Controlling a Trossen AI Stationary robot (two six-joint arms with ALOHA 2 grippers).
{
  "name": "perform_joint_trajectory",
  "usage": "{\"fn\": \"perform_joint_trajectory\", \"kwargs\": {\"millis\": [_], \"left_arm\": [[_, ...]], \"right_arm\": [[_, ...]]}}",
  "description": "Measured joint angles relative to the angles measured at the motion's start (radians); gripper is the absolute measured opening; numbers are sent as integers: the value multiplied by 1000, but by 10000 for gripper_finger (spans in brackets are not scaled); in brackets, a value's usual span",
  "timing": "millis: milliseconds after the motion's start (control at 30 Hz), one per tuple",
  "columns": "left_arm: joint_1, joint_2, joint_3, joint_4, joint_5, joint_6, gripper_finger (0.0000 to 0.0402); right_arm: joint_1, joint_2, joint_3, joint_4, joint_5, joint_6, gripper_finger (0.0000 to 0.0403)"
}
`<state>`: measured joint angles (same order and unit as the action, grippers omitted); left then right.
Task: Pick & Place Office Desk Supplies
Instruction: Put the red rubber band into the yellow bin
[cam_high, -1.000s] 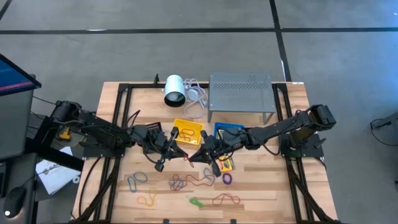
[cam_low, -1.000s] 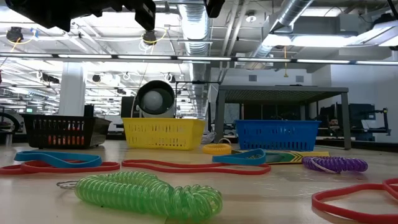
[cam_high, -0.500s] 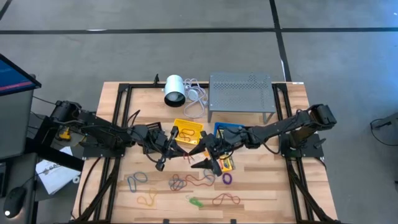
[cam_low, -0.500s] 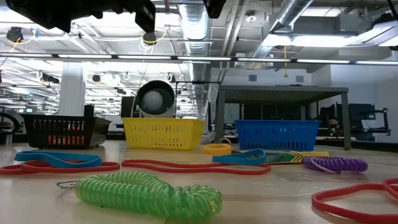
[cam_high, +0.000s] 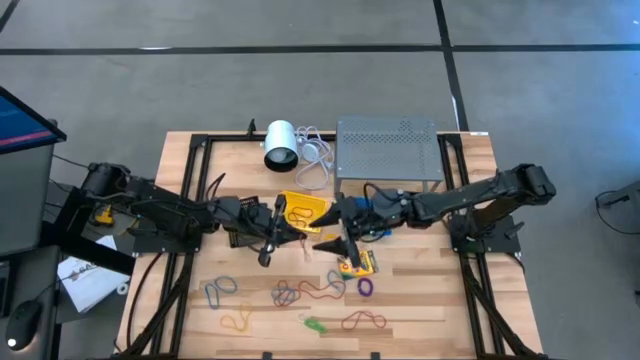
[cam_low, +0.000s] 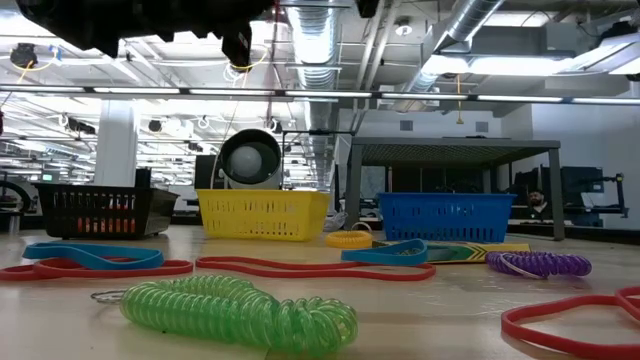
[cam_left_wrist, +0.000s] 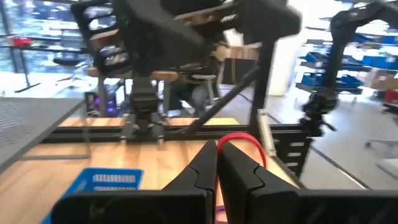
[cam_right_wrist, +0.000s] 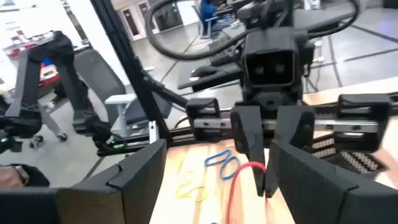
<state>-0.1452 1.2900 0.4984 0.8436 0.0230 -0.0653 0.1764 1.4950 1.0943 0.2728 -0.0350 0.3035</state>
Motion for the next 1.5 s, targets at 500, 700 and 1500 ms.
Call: {"fn": "perform_joint_trajectory", "kwargs": {"millis": [500, 700, 1500], "left_arm": [[172, 0, 0, -169, -1, -54, 0], [232, 0, 0, -261, -1, -75, 0], [297, 0, 0, -524, -16, -205, 0]], "right_arm": [[104, -169, 0, -269, 197, 1, 280], [204, -210, 0, -352, 357, 11, 280], [407, -199, 0, -452, 642, 56, 280]]}}
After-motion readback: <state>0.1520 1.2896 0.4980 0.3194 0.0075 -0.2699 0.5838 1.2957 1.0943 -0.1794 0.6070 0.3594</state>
